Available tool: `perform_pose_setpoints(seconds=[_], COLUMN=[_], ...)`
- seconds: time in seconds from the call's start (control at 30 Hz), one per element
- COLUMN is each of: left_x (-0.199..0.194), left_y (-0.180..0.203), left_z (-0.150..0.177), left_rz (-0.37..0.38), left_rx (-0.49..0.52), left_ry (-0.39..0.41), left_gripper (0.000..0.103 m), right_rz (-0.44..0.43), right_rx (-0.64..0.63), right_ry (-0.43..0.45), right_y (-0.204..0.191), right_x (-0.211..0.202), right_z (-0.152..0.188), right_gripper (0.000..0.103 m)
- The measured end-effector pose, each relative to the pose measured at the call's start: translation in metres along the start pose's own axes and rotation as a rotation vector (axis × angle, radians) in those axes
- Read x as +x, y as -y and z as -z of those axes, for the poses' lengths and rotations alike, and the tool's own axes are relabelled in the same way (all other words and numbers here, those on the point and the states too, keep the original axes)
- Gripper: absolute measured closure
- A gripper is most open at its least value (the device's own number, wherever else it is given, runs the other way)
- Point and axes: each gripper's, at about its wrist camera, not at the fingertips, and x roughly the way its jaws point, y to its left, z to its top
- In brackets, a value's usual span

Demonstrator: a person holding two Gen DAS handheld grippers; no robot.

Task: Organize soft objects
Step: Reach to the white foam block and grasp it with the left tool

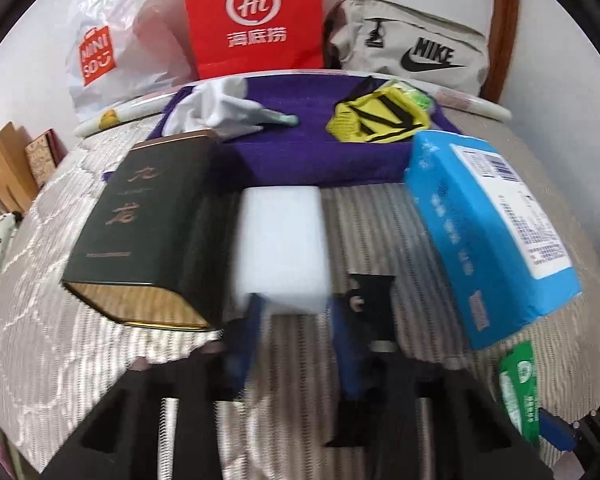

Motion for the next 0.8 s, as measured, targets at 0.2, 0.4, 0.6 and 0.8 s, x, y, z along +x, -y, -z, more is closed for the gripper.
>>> perform_pose_setpoints(seconds=[0.2, 0.4, 0.6, 0.8], left_x=[-0.001, -0.015, -0.006, 0.003], left_y=[-0.018, -0.003, 0.012, 0.023], left_z=[0.010, 0.009, -0.003, -0.005], left_rz=[0.118, 0.113, 0.033, -0.112], left_rx=[-0.053, 0.035, 0.077, 0.139], left_ry=[-0.068, -0.015, 0.000, 0.026], left_gripper=[0.100, 0.083, 0.073, 0.065], right_rz=[0.012, 0.031, 0.026, 0.014], right_rx=[-0.010, -0.025, -0.025, -0.028], right_ry=[0.000, -0.002, -0.002, -0.001], right_y=[-0.003, -0.006, -0.006, -0.005], right_x=[-0.001, -0.001, -0.002, -0.002], right_z=[0.001, 0.001, 0.001, 0.000], right_gripper=[0.072, 0.071, 0.071, 0.071])
